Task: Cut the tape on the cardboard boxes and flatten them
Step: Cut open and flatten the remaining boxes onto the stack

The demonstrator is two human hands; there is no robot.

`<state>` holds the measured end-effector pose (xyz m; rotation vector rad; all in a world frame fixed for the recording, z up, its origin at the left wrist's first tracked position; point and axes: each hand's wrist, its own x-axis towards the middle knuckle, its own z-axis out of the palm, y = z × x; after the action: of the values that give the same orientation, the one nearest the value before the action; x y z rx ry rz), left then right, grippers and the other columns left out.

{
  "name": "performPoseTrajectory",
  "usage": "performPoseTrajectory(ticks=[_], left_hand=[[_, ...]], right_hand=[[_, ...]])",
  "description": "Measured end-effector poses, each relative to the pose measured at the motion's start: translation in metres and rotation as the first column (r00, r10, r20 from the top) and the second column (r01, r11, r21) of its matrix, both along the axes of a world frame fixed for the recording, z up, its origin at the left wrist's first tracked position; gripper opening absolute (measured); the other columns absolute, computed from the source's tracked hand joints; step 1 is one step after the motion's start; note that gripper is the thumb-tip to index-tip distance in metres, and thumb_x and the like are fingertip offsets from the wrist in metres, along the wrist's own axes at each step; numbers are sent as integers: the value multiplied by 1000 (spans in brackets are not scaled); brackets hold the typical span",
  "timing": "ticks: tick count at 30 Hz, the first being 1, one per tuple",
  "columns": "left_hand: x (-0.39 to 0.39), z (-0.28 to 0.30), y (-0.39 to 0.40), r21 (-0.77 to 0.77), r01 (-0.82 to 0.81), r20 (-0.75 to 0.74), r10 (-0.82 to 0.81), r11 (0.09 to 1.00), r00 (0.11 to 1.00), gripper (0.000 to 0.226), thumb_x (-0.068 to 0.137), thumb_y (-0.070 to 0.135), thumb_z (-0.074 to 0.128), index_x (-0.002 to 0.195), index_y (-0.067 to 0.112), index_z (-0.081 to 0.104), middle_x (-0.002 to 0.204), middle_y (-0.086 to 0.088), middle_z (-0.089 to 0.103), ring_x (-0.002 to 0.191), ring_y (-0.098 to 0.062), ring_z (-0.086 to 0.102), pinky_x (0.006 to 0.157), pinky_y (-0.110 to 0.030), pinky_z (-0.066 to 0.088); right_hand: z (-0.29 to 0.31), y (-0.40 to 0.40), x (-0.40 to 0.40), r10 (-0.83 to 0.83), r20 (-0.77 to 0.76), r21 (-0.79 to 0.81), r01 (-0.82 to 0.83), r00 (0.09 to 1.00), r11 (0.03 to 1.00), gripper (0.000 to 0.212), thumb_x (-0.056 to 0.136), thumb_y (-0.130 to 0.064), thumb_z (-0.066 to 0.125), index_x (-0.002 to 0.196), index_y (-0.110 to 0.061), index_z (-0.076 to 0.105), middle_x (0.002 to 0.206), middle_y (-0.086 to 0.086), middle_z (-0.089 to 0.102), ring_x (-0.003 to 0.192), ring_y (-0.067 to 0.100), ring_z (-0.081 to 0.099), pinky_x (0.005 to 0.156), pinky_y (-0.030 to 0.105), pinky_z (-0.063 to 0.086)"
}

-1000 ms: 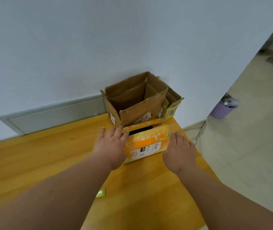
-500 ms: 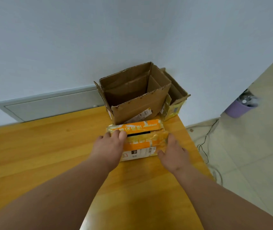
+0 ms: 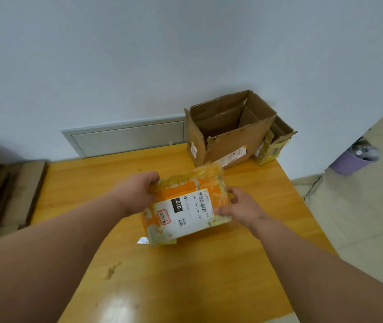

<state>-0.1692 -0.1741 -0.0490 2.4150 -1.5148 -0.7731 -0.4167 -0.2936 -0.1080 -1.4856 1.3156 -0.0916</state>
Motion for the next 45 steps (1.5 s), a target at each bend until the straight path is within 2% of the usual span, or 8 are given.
performPoseTrajectory(ticks=[6, 9, 12, 16, 21, 31, 38, 45], left_hand=[[55, 12, 74, -68, -161, -11, 161, 985, 987, 25, 84, 13, 69, 81, 28, 49, 89, -1, 62, 80, -21, 58, 61, -30, 45], [78, 12, 105, -59, -220, 60, 224, 974, 973, 27, 87, 21, 68, 110, 26, 53, 102, -2, 62, 84, -22, 57, 61, -28, 43], [94, 7, 131, -86, -334, 32, 337, 939, 941, 66, 87, 33, 71, 143, 29, 37, 134, -4, 51, 113, -28, 56, 86, -39, 52], [100, -2, 148, -6, -190, 246, 185, 982, 951, 86, 83, 70, 57, 153, 32, 23, 161, -1, 17, 147, -29, 13, 117, -50, 24], [89, -4, 148, 122, 27, 187, -50, 992, 981, 106, 64, 95, 30, 150, 33, 29, 151, 2, 34, 136, -24, 34, 112, -45, 31], [101, -51, 142, 241, 202, 541, -305, 949, 784, 135, 62, 80, 67, 146, 39, -31, 162, 2, -15, 149, -29, -11, 117, -54, -11], [109, -66, 124, 217, 98, 579, -209, 971, 788, 132, 67, 72, 69, 149, 31, -26, 161, -2, 2, 148, -29, 4, 119, -52, -3], [119, -69, 101, 246, -5, 509, -125, 969, 851, 142, 63, 70, 76, 146, 30, -33, 163, 1, -2, 150, -28, -4, 121, -56, 6]], right_hand=[[7, 62, 67, 6, 183, 92, -23, 983, 995, 64, 86, -22, 75, 132, -37, 33, 112, -8, 61, 90, 8, 62, 72, 29, 46], [5, 88, 95, 15, 156, 119, -34, 988, 992, 68, 88, -31, 73, 138, -35, 28, 106, -8, 61, 75, 9, 66, 55, 25, 45], [3, 110, 117, 39, 99, 157, -54, 994, 986, 79, 88, -44, 71, 146, -36, 18, 123, 3, 60, 79, 18, 65, 52, 23, 47], [0, 127, 146, 76, 15, 191, -77, 997, 979, 72, 89, -52, 64, 144, -28, 25, 114, 2, 58, 73, 19, 60, 43, 20, 45], [-7, 125, 179, 181, -104, 154, -164, 978, 974, 70, 88, -57, 62, 138, -16, 35, 123, 8, 55, 85, 31, 64, 31, 13, 33], [-17, 87, 214, 283, -210, 298, -214, 936, 930, 59, 96, -63, 38, 121, -12, 53, 98, 14, 64, 59, 29, 71, 44, 20, 35], [-27, 72, 220, 214, -110, 307, -171, 971, 936, 47, 101, -55, 34, 93, -12, 48, 61, 14, 66, 50, 24, 67, 42, 19, 35], [-45, 63, 205, 218, -47, 151, -209, 975, 966, 24, 102, -28, 37, 109, -14, 55, 98, 12, 70, 90, 30, 70, 70, 33, 50]])
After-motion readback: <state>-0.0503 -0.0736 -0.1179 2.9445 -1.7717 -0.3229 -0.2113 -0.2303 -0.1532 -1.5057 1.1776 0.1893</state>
